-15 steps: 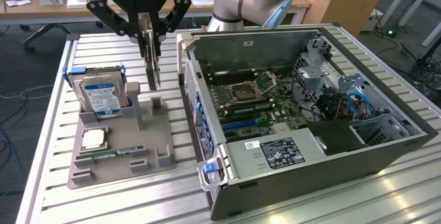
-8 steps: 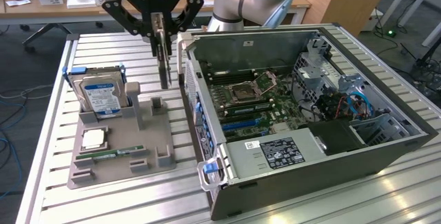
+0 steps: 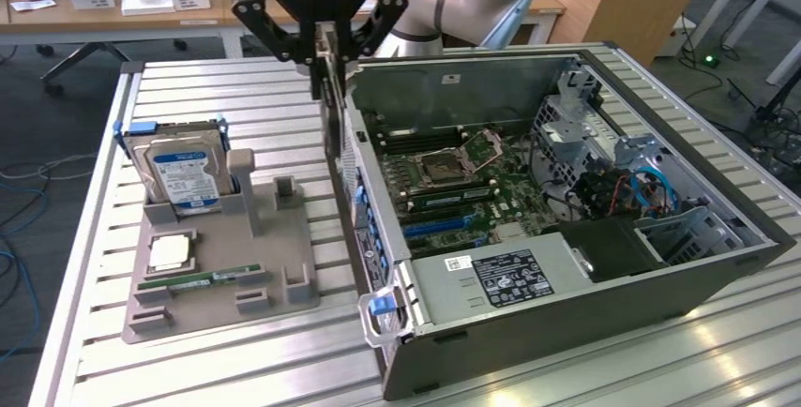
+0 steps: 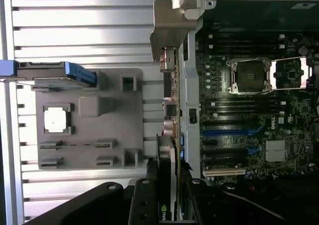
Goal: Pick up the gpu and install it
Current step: 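Pick up the gpu and move the gpu toward the slot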
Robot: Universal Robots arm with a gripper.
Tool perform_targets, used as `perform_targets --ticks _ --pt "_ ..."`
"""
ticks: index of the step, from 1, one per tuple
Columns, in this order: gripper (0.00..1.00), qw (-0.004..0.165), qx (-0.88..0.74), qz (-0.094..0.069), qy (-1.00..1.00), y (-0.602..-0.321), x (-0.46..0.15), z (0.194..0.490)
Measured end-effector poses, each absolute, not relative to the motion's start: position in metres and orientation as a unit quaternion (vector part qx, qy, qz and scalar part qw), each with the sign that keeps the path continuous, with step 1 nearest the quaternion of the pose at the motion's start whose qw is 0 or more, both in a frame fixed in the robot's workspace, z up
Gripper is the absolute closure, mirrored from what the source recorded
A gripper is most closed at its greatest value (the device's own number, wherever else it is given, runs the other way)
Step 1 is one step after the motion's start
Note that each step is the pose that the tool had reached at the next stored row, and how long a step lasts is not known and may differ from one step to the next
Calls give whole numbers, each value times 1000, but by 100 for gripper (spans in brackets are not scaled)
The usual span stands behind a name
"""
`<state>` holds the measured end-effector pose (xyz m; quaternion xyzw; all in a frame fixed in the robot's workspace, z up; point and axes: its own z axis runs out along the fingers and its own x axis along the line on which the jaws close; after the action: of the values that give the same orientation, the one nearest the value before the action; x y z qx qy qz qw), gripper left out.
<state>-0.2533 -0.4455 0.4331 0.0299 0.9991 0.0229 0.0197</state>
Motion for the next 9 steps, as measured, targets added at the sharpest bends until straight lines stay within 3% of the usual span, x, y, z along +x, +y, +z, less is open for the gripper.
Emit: perform_targets --ticks 9 --pt "73 20 30 23 999 -445 -217 433"
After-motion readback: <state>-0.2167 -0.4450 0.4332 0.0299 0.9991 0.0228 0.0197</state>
